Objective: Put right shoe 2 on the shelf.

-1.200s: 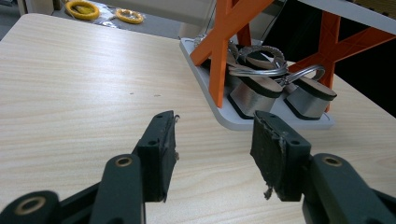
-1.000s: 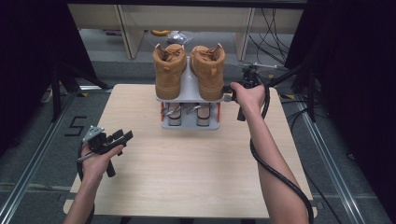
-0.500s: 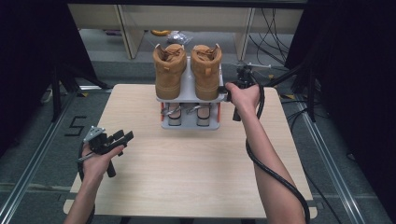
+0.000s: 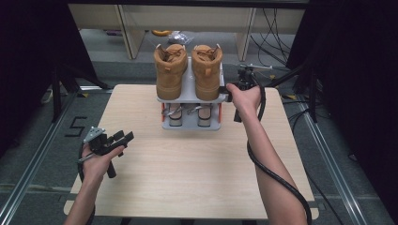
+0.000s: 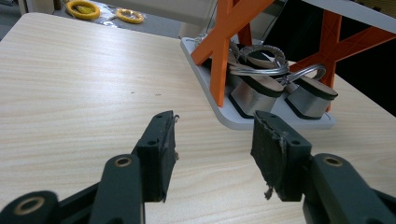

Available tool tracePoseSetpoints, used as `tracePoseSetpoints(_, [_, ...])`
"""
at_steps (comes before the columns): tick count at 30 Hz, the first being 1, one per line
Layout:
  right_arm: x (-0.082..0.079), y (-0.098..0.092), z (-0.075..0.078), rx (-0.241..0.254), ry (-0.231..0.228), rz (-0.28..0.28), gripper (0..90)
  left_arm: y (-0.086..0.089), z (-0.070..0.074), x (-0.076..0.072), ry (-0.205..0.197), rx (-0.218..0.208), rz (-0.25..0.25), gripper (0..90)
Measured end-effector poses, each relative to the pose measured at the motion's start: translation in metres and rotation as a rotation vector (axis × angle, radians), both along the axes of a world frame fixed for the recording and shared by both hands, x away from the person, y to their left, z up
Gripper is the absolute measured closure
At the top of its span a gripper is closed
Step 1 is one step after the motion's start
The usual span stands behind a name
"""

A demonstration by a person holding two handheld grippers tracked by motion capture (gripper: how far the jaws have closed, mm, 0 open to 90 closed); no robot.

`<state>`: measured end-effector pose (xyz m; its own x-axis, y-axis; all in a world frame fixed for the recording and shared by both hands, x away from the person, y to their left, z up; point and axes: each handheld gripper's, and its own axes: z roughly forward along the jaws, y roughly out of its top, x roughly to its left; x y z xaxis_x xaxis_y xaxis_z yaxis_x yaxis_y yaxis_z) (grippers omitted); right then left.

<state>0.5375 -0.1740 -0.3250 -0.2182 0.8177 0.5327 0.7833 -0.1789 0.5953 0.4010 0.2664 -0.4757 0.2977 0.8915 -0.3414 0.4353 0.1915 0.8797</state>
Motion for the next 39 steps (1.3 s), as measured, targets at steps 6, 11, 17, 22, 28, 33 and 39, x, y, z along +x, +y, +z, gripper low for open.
tracePoseSetpoints(6, [-0.003,-0.006,0.0,-0.055,-0.069,-0.002,76.8,0.0,0.0,0.0,-0.005,0.0,0.005,48.5])
tracePoseSetpoints(11, [-0.008,-0.012,-0.002,-0.076,-0.068,-0.028,73.8,0.0,0.0,0.0,-0.006,0.003,0.001,48.3])
tracePoseSetpoints(17, [-0.012,-0.023,-0.007,-0.137,-0.109,-0.018,70.4,-0.001,-0.002,0.0,-0.001,0.001,-0.001,48.1])
tracePoseSetpoints(22, [-0.019,-0.03,-0.011,-0.134,-0.11,-0.021,68.6,-0.002,-0.003,0.0,0.001,0.002,-0.001,48.0])
tracePoseSetpoints(28, [-0.027,-0.038,-0.02,-0.161,-0.14,-0.017,67.6,-0.003,-0.003,0.0,-0.001,0.005,-0.002,48.0])
tracePoseSetpoints(33, [-0.038,-0.046,-0.032,-0.179,-0.141,-0.01,65.6,-0.002,-0.004,0.0,-0.001,0.006,0.0,47.9])
tracePoseSetpoints(39, [-0.05,-0.056,-0.047,-0.183,-0.139,-0.037,64.6,-0.002,-0.003,0.0,-0.001,0.007,0.0,47.8])
